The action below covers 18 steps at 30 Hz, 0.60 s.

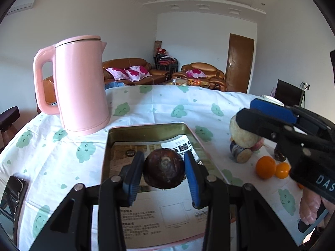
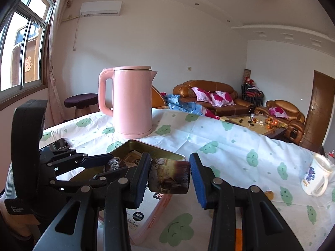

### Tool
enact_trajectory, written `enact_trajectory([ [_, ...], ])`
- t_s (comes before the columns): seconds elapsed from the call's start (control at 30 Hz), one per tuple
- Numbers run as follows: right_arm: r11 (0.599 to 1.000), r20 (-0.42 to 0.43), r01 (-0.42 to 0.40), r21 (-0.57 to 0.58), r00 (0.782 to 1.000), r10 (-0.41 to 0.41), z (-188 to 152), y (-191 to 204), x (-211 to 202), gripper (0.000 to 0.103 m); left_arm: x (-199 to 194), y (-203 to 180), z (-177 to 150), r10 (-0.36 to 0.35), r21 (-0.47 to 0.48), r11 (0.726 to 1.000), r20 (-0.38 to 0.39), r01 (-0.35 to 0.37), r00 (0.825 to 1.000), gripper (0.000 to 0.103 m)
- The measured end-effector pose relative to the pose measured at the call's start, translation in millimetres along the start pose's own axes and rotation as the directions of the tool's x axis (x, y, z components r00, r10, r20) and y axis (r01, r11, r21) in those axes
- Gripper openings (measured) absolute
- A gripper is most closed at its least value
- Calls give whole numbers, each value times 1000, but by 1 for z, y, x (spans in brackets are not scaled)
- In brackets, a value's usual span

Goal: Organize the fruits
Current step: 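Lower the passion fruit and cake slice into the tin and open both tools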

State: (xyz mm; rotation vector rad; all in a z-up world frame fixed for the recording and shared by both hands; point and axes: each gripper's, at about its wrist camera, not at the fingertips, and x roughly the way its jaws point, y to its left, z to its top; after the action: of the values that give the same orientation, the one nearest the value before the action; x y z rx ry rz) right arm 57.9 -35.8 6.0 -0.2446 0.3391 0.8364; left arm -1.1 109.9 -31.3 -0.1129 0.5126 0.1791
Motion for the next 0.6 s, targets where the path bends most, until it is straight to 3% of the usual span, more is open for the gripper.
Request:
enact_trajectory([
  [0.6, 998, -70, -64, -6, 996, 63, -12, 14, 51, 41, 16, 21, 3, 36, 7, 999, -47, -35, 998, 41],
])
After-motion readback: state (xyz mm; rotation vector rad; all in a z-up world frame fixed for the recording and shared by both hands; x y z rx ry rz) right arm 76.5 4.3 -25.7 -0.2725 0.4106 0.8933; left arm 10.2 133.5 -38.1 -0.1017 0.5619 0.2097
